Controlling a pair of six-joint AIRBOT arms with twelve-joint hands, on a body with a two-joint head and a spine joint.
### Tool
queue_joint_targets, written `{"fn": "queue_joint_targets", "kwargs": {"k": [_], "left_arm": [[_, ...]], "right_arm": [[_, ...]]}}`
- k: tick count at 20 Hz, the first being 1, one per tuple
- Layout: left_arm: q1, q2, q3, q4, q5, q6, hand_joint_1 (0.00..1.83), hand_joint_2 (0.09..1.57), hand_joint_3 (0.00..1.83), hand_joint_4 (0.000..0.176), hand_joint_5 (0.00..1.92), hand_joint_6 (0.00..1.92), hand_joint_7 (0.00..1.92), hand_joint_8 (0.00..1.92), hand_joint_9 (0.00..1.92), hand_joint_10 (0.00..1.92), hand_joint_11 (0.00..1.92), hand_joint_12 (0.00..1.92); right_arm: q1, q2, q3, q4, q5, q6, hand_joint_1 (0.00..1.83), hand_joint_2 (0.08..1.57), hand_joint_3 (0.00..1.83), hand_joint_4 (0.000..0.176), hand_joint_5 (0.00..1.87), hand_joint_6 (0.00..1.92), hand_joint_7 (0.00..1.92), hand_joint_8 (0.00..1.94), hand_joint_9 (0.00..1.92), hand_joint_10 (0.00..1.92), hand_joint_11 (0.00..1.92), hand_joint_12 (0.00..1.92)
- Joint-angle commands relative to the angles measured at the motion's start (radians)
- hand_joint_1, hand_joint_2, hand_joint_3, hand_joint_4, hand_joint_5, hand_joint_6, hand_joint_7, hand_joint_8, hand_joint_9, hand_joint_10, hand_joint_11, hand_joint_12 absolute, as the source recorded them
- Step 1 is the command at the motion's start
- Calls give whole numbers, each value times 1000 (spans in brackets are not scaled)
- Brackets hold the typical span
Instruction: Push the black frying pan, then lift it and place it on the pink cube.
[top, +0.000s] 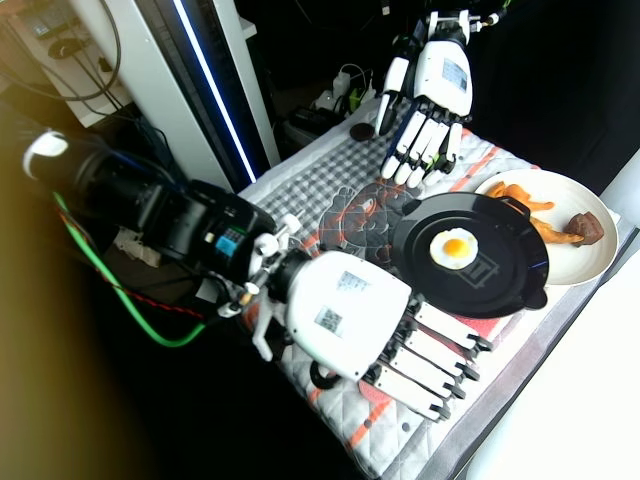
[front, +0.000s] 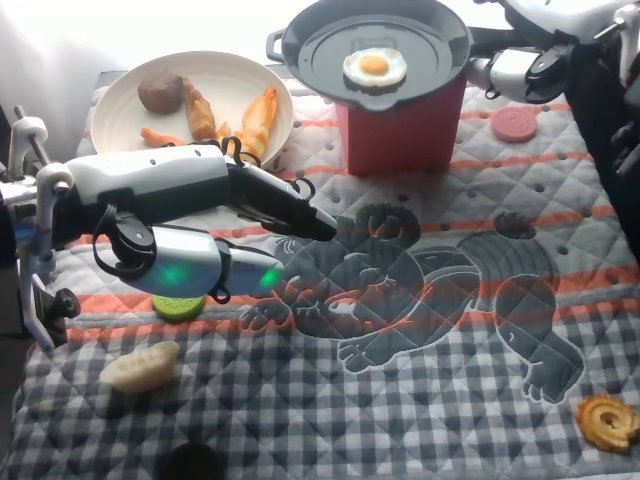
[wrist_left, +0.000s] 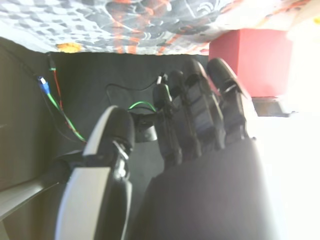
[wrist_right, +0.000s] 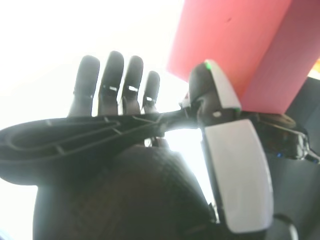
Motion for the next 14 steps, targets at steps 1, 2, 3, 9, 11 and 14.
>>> {"fn": "queue_joint_targets", "kwargs": {"k": [1,2,3,9,11,14], "left_arm": [[-7,3,2,-35,-94,-8,729,1355,0,0,585,7,544,1,517,12,0,1024],[-6,3,1,-37,-93,-8,691,1369,0,0,579,4,535,2,512,9,0,1002],[-4,3,1,-39,-94,-8,684,1370,0,0,573,1,537,4,513,9,0,998],[6,8,0,-52,-94,-8,702,1358,0,19,554,2,556,5,526,10,0,1071],[11,10,0,-59,-97,-8,645,1377,5,33,533,1,528,1,498,5,0,1043],[15,11,0,-66,-98,-8,632,1390,8,31,524,0,507,1,470,3,0,1020]], "right_arm": [[17,8,-7,-24,122,1,683,1293,0,77,20,81,87,112,12,494,0,1147],[17,18,-22,-24,122,-15,647,1293,1,93,3,15,20,43,44,162,0,760],[17,31,-39,-23,123,-44,667,1279,0,93,0,2,3,12,24,63,0,374],[16,105,-128,-25,139,-113,657,1167,0,72,0,0,0,0,0,0,0,0],[13,118,-147,-28,139,-133,682,1143,0,81,0,0,0,0,0,0,0,0],[1,132,-163,-33,139,-135,723,1123,0,92,0,0,0,0,0,0,0,0]]}}
